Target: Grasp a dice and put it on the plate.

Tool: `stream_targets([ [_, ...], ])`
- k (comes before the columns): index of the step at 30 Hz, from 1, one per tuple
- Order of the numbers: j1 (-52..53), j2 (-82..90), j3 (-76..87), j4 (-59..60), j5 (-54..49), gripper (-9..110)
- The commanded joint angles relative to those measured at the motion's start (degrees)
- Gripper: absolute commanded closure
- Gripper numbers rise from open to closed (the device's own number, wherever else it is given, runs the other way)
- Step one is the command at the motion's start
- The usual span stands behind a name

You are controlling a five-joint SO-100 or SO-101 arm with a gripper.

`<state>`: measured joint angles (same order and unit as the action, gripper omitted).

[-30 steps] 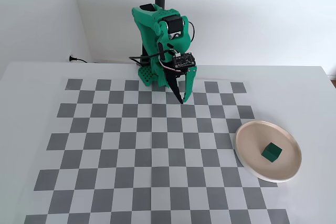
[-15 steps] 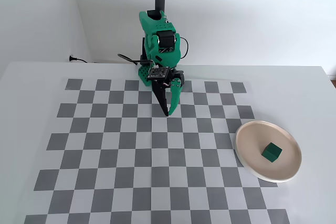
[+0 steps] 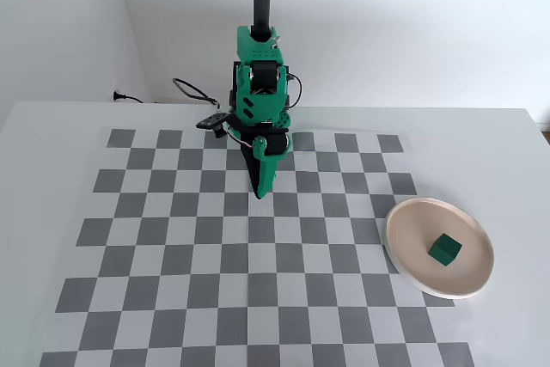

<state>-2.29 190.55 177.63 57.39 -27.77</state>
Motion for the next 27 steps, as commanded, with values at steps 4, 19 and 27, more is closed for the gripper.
stream_targets([
  [4,2.81,0.53,-0.44,-2.72,22.32,106],
  [19,5.54,0.44,-0.88,-1.85,27.25,106],
  [27,5.27,0.44,-0.88,-2.02,26.98,106],
])
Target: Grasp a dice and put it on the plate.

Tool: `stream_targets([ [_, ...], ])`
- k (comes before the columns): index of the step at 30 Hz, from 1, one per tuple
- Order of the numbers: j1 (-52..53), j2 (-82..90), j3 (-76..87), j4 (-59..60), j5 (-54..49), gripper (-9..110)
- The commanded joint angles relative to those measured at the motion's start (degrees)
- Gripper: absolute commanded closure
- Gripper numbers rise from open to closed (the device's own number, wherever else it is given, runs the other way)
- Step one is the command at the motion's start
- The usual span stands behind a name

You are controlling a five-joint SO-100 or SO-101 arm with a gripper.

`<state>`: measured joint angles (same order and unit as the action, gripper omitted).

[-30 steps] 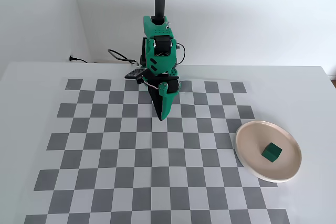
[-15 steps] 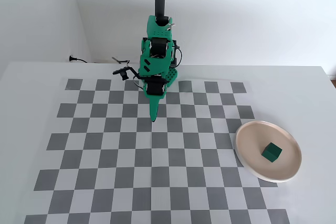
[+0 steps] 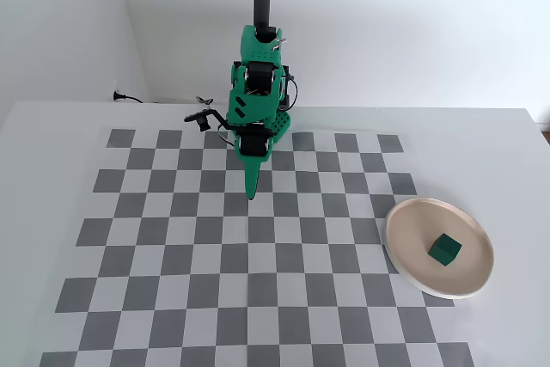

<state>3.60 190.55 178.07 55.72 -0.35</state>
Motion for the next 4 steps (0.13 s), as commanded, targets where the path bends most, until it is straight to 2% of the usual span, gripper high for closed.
stream_targets([
  [1,-0.62,0.44,-1.23,-0.53,-0.53,106],
  [4,-0.62,0.44,-1.23,-0.7,-0.53,106],
])
